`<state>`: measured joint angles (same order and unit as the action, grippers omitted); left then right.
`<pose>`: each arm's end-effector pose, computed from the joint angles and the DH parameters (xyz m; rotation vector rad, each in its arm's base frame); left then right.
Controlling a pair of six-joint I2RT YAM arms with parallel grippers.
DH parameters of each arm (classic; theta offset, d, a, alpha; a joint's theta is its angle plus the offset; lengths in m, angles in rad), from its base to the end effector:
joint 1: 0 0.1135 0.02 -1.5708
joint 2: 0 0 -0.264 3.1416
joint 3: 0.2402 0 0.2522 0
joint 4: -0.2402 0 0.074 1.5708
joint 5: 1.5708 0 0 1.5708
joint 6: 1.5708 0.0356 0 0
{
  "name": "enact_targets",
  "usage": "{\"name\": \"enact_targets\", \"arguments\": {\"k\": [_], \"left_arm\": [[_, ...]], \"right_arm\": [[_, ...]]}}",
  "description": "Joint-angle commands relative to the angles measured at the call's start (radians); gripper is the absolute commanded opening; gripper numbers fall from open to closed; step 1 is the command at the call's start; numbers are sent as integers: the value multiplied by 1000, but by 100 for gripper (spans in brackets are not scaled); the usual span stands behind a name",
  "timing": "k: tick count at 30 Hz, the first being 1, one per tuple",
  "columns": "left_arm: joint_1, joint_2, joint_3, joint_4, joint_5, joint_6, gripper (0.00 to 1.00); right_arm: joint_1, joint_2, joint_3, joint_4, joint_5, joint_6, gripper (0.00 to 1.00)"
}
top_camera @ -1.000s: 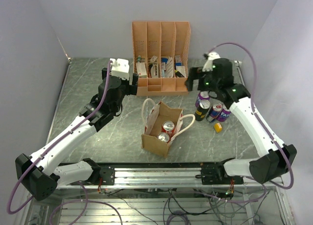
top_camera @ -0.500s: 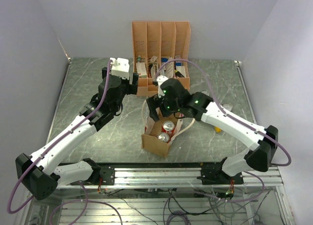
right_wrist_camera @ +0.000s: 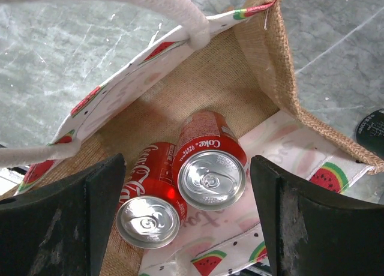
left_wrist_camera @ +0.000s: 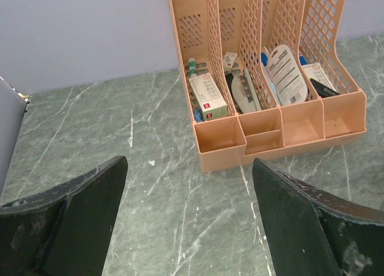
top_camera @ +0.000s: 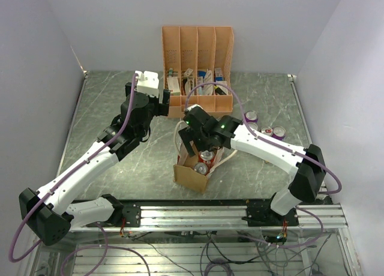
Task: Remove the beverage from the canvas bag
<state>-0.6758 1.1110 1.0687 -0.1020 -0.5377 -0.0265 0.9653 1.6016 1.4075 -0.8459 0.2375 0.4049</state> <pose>0.2093 -0.1444 0.3846 0.1534 1.6881 -0.0641 0.1976 0.2707 0.2953 -0.6323 2.4996 0.2051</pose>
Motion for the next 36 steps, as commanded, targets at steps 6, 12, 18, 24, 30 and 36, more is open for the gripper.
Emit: {"name": "enact_targets", "arguments": {"k": [6, 12, 18, 24, 30, 36], "left_arm": [[-5, -4, 35, 13, 12, -13, 95], [-4, -6, 34, 12, 11, -13, 96], [-5, -3, 36, 11, 14, -15, 95], [-5, -3, 36, 10, 16, -15, 95], [-5, -3, 36, 10, 18, -16, 95], [-5, 6, 37, 7, 21, -19, 95]], "right_arm": [[13, 49, -28, -38, 74, 58, 85], [15, 76, -43, -50, 102, 71, 85], [19, 82, -71, -62, 109, 82, 85], [21, 88, -108, -54, 105, 87, 86], [24, 102, -134, -39, 98, 87, 86], [28, 116, -150, -23, 94, 85, 83]]}}
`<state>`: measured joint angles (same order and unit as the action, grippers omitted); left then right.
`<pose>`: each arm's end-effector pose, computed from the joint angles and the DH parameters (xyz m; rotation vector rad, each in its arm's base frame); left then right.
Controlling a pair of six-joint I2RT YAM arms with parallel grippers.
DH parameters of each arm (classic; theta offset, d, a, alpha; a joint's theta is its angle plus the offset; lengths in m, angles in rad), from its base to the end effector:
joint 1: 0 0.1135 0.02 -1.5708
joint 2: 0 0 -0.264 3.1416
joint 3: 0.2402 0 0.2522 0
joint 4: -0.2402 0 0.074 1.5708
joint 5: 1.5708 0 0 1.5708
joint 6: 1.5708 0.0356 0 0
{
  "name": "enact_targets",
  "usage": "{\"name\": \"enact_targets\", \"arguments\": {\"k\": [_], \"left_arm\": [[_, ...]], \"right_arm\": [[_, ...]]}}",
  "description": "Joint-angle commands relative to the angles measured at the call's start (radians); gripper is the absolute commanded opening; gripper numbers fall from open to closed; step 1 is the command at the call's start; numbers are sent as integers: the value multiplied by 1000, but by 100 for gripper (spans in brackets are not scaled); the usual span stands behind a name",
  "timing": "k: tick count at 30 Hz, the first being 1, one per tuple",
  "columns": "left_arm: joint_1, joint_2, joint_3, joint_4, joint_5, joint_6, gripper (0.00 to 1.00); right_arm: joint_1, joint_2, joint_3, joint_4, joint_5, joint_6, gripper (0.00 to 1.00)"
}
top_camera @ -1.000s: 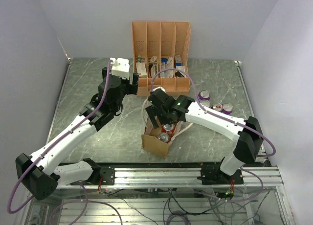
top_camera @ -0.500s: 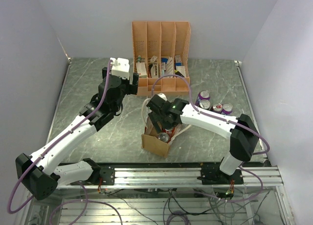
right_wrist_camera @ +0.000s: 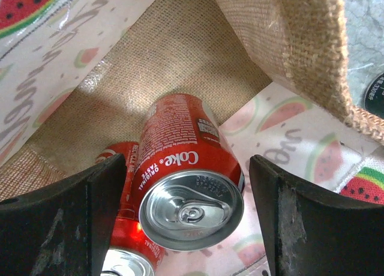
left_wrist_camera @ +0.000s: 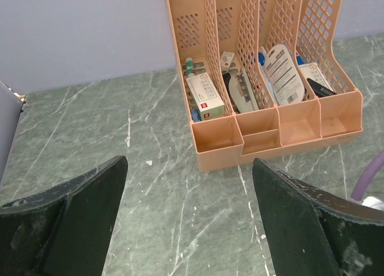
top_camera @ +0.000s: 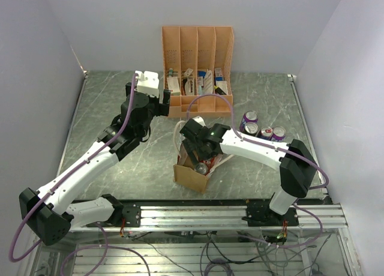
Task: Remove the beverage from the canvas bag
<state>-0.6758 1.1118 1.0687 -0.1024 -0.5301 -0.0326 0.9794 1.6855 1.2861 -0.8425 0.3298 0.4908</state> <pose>0.2094 -0.1448 0.3844 0.1546 1.6897 -0.0746 0.1958 0.2709 0.2339 -0.5763 2.6179 -0.0325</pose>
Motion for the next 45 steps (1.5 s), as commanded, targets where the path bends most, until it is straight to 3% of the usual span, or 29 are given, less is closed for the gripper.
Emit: {"name": "enact_targets", "arguments": {"k": [1, 14, 27, 32, 39, 45], "left_arm": [[-5, 8, 37, 8, 14, -12, 96], [-5, 13, 38, 7, 12, -12, 96], [-5, 12, 39, 5, 15, -13, 95], [-5, 12, 39, 4, 16, -15, 96], [-5, 9, 39, 5, 17, -15, 95], [-5, 10, 40, 4, 20, -16, 95]], "right_arm": [[15, 31, -28, -25, 2, -3, 82], [18, -47, -42, 14, -4, -18, 65], [16, -135, -27, 70, 12, -35, 21], [14, -204, -24, 124, -9, -50, 12], [-68, -321, -92, 245, -154, -39, 5], [-242, -413, -214, 404, -479, -3, 3]]}}
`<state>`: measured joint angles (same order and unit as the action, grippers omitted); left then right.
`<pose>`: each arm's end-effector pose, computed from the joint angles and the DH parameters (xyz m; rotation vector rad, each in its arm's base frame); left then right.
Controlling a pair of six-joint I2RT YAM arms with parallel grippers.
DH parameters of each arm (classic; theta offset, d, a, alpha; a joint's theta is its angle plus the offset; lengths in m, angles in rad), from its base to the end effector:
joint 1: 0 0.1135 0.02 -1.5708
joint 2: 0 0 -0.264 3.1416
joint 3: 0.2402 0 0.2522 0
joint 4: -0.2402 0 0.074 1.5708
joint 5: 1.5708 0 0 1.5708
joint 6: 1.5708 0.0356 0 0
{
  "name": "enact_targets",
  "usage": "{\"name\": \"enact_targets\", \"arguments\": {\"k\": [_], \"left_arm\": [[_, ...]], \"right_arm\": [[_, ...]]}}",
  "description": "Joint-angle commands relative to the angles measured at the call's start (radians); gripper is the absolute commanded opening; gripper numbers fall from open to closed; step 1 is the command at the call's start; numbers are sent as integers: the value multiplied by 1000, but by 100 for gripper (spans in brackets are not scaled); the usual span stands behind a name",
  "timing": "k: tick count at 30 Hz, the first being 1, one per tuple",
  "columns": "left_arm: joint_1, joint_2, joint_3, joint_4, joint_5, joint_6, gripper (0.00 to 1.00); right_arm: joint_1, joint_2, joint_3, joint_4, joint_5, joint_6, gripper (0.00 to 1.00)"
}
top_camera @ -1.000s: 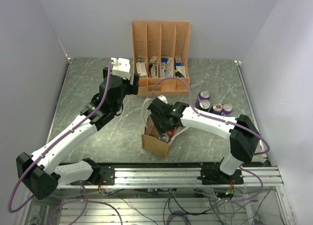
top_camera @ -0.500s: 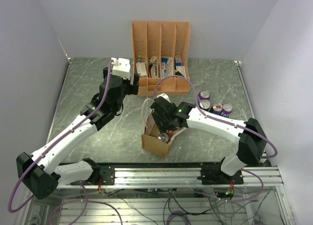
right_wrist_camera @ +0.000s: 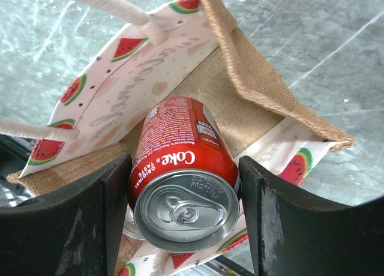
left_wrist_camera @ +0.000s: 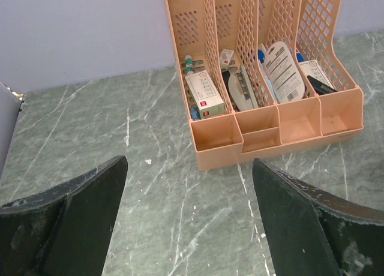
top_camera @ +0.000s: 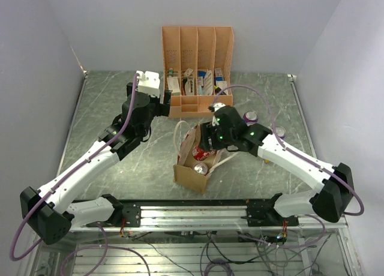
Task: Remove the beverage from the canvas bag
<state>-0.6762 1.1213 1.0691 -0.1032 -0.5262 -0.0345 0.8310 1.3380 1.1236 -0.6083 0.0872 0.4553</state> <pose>0.2113 -0.1466 0.3822 0.1607 1.6980 -0.0750 0.1949 0.2089 0.2966 -0.4160 2.4133 0.4909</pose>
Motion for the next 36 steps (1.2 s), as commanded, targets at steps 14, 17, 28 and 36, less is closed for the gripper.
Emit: {"name": "enact_targets", "arguments": {"k": [14, 17, 28, 36], "left_arm": [[-5, 7, 40, 3, 16, -15, 95], [-4, 6, 39, 6, 14, -13, 95], [-4, -3, 39, 5, 14, -13, 95], [-5, -3, 37, 8, 9, -11, 95]], "right_arm": [[-297, -179, -144, 287, -532, 96, 2], [-330, -195, -130, 282, -565, 100, 1], [-480, -186, -67, 342, -682, 167, 0], [-621, -172, -11, 425, -761, 232, 0]]}}
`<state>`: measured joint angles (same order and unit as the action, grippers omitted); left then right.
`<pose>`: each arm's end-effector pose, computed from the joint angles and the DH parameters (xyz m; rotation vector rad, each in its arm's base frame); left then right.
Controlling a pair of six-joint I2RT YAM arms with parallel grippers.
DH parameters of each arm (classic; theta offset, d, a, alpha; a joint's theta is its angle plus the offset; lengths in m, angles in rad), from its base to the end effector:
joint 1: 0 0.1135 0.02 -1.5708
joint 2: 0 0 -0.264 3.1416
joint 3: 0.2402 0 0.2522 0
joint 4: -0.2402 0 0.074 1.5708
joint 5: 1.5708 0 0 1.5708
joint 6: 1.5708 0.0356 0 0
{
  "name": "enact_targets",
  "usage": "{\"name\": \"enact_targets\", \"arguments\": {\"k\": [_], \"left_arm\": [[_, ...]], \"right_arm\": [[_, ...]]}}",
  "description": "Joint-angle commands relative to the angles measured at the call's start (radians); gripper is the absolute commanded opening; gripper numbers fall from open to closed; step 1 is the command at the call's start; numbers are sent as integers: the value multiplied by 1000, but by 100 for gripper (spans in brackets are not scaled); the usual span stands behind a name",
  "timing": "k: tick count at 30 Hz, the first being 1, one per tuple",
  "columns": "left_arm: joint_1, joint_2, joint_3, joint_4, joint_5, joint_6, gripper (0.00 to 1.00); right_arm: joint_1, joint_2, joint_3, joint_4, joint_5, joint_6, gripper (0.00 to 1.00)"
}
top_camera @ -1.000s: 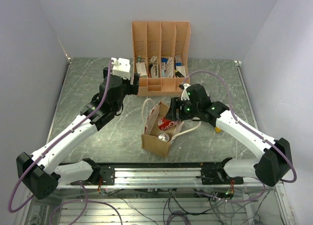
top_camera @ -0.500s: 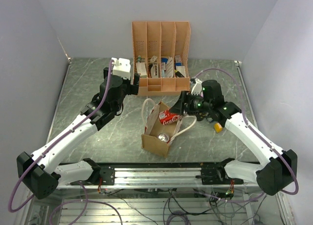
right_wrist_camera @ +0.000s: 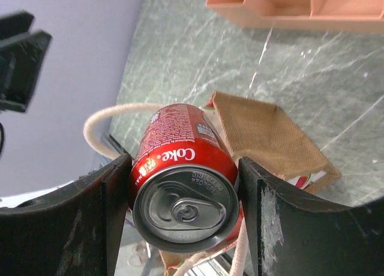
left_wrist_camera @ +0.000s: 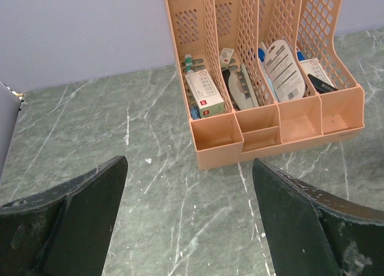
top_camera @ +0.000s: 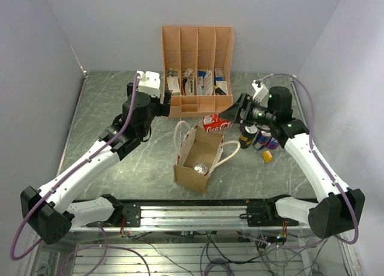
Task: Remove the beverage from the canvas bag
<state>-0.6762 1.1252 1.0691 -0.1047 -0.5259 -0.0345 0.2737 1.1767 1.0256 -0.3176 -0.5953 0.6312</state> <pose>0.2121 -0.1473 0.3811 0.1634 1.7024 -0.0728 0.2470 0.0901 0.3330 -0.0163 2.1563 1.1539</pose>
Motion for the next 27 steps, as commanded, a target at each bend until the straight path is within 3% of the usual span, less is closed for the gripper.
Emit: {"name": "enact_targets", "arguments": {"k": [1, 12, 21, 27], "left_arm": [[-5, -6, 37, 10, 8, -10, 95], [-5, -3, 35, 13, 6, -8, 95], [-5, -4, 37, 13, 11, -11, 96], [-5, 1, 38, 11, 16, -12, 95]], "right_arm": [[-91, -9, 96, 141, -82, 62, 0], [-395, 37, 103, 197, -52, 82, 0], [-432, 44, 159, 32, 391, -139, 0], [-432, 87, 152, 29, 559, -204, 0]]}}
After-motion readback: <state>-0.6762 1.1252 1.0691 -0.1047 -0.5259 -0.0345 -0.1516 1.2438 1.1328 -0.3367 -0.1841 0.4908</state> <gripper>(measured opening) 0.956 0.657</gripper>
